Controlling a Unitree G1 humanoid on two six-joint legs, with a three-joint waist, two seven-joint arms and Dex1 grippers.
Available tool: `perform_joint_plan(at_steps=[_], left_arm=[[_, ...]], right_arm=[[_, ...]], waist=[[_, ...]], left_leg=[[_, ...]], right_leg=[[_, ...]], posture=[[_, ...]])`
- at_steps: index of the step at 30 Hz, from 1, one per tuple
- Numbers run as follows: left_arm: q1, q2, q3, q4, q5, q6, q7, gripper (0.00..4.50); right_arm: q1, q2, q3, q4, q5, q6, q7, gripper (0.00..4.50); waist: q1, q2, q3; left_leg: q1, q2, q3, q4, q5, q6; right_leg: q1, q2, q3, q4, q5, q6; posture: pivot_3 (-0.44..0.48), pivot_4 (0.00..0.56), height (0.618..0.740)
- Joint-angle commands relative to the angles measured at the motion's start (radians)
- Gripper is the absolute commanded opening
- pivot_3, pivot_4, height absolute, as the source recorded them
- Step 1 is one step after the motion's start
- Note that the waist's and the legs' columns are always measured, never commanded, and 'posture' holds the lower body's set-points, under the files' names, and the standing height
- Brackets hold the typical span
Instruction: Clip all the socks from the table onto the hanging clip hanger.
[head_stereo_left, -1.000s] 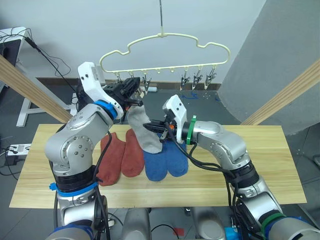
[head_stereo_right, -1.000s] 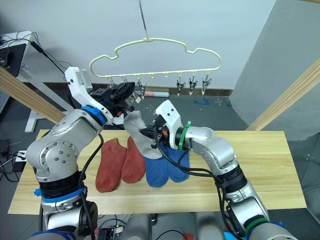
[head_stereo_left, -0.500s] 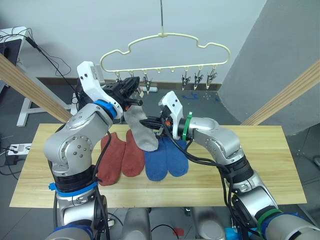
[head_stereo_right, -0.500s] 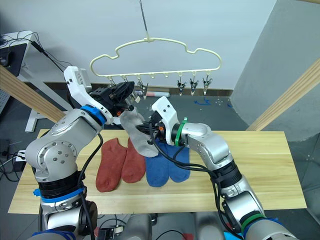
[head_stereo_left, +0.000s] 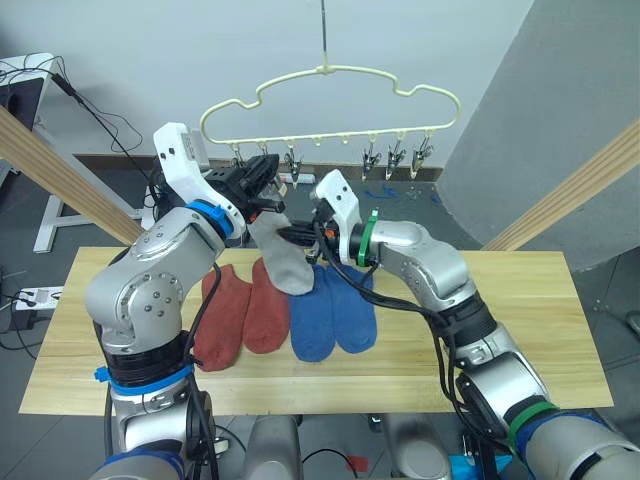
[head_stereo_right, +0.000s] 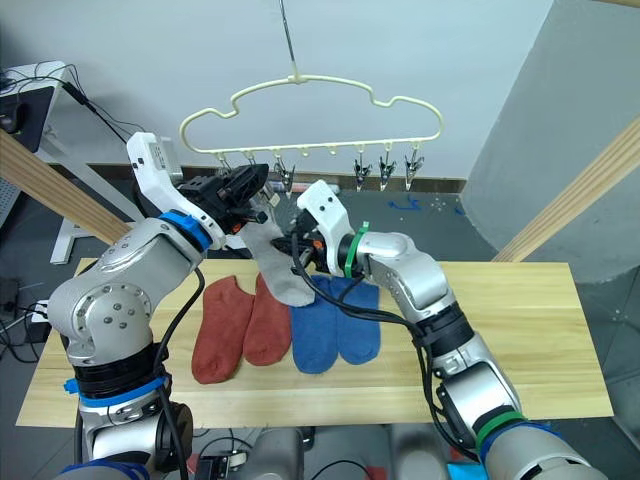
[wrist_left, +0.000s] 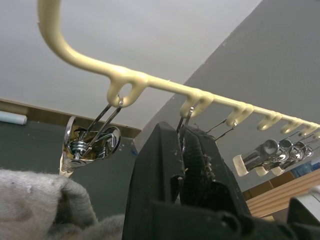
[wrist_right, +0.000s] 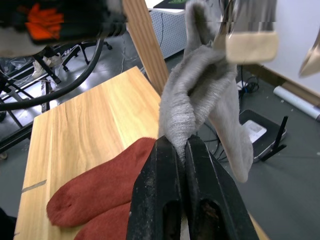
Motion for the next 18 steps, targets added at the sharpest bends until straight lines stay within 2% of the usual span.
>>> perform_joint_plan(at_steps=[1,18], left_arm=[[0.007,0.01,-0.001,-0.046,-0.013,-0.005,-0.004,0.02],[0.01,0.012,-0.022,-0.041,0.003,-0.017,-0.008,0.02]], right_arm=[[-0.024,0.009,-0.027,-0.017,0.008,-0.022,0.014,0.02],[-0.065,0.04,-0.098,-0.046,0.028,-0.013,-0.003,0.02]], waist=[[0.0,0.0,0.0],[0.0,0.0,0.0]], left_leg=[[0.0,0.0,0.0,0.0,0.0,0.0],[0.0,0.0,0.0,0.0,0.0,0.0]], right_leg=[[0.0,0.0,0.0,0.0,0.0,0.0],[0.0,0.0,0.0,0.0,0.0,0.0]], posture=[[-0.075,0.307,0.74],[-0.083,0.308,0.74]])
